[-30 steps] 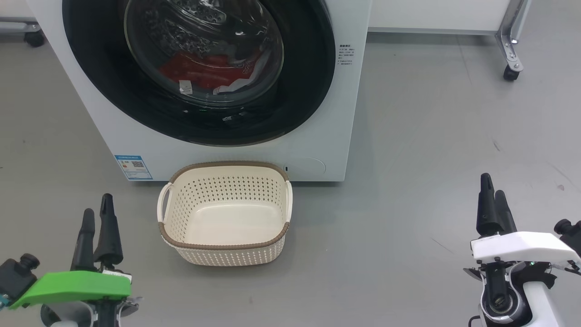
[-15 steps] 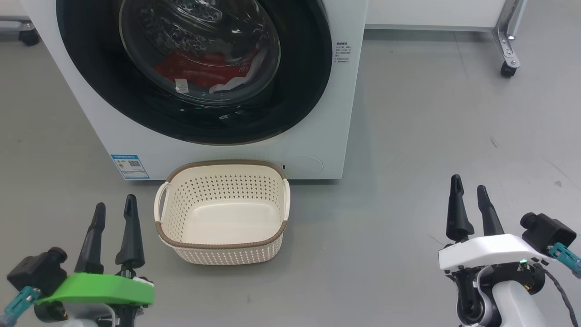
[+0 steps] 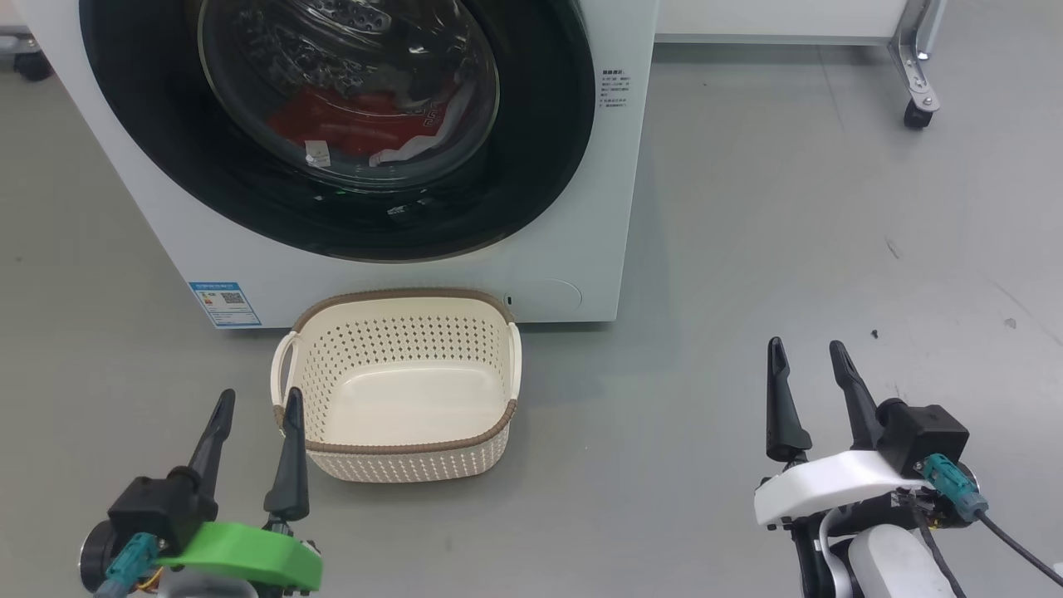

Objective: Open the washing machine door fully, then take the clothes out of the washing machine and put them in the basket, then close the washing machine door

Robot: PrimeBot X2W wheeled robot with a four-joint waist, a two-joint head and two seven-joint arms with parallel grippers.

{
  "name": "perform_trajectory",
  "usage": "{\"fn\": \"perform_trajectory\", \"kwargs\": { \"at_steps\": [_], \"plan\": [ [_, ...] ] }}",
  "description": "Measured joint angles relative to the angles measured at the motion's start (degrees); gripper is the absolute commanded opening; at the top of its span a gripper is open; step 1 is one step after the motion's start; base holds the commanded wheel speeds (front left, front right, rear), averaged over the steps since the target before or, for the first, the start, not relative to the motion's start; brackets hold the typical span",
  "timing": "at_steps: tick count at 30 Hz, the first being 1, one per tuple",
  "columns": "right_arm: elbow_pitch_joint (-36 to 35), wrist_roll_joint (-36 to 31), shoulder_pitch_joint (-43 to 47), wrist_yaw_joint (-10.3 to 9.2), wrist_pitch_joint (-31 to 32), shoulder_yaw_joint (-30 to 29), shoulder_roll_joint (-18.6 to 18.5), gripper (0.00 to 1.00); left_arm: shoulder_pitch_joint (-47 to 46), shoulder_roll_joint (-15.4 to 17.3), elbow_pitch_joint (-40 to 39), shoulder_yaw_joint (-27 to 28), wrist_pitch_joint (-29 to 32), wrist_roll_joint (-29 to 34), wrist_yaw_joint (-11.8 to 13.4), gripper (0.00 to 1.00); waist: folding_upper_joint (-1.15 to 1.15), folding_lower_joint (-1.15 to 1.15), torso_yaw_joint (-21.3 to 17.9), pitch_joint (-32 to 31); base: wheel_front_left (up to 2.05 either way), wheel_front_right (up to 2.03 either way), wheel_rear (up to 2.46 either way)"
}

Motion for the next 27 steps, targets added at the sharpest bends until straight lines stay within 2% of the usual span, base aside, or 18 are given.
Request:
{"fn": "perform_trajectory", "kwargs": {
  "at_steps": [6, 18, 27],
  "plan": [
    [1.5, -4.4, -0.6, -1.27, -0.8, 1.7, 0.0, 1.00, 0.6, 0.0, 2.4, -1.5, -1.1, 4.1, 0.9, 1.00, 0.00, 0.00, -0.4, 0.1, 0.00, 0.00, 0.00],
    [6.1, -4.5, -0.6, -2.35, -0.8, 2.2, 0.0, 1.00, 0.6, -1.4, 7.0, -2.2, -1.2, 3.4, 1.5, 1.00, 0.00, 0.00, -0.5, -0.1, 0.00, 0.00, 0.00],
    [8.1, -4.5, -1.1, -2.36, -0.8, 2.8, 0.0, 1.00, 0.6, -1.7, 9.0, -2.4, -1.2, 3.1, 1.5, 1.00, 0.00, 0.00, -0.4, -0.1, 0.00, 0.00, 0.00]
  ]
}}
